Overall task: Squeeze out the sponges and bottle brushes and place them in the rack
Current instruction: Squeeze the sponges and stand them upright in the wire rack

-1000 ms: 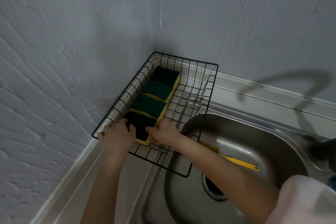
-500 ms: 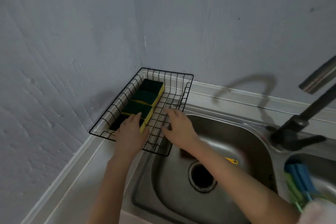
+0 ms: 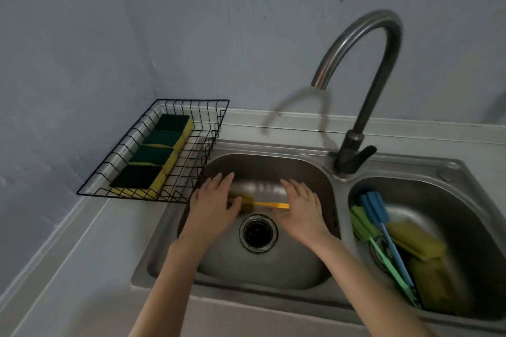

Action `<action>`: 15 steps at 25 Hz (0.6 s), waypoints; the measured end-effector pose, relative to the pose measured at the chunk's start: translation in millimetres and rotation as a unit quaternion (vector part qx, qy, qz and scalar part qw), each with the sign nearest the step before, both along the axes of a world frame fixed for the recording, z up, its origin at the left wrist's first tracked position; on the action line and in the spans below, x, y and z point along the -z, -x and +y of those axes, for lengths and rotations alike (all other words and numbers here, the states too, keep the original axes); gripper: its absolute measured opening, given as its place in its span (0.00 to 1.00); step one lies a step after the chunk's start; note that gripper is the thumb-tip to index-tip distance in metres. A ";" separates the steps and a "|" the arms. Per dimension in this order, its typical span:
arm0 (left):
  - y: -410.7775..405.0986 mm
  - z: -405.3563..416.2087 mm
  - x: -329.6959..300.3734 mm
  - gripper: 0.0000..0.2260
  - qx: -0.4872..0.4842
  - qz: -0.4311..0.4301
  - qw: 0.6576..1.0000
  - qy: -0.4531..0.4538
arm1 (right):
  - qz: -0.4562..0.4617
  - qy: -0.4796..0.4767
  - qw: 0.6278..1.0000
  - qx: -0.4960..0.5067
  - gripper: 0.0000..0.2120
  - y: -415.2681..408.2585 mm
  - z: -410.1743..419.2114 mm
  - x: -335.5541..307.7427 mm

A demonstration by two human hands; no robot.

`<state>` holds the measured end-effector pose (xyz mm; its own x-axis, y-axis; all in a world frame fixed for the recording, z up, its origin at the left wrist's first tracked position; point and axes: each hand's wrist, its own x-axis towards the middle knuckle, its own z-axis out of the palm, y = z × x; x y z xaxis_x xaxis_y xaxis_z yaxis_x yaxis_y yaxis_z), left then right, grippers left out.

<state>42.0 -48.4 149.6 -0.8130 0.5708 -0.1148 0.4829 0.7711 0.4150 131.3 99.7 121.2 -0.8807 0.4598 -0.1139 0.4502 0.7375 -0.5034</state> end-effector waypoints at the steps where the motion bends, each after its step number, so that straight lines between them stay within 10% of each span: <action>1: -8.3 9.3 -0.4 0.26 0.018 -0.008 1.000 0.003 | -0.003 0.007 1.000 0.014 0.31 -10.9 7.7 3.5; 15: -128.3 152.9 43.7 0.21 0.096 -0.099 0.990 -0.033 | -0.040 0.018 0.997 0.062 0.30 -128.5 138.0 39.4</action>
<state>170.3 104.6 105.9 -0.6539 0.7245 -0.2181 0.5218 0.6406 0.5633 259.8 237.7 81.8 -0.8049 0.5587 -0.1998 0.5763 0.6560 -0.4874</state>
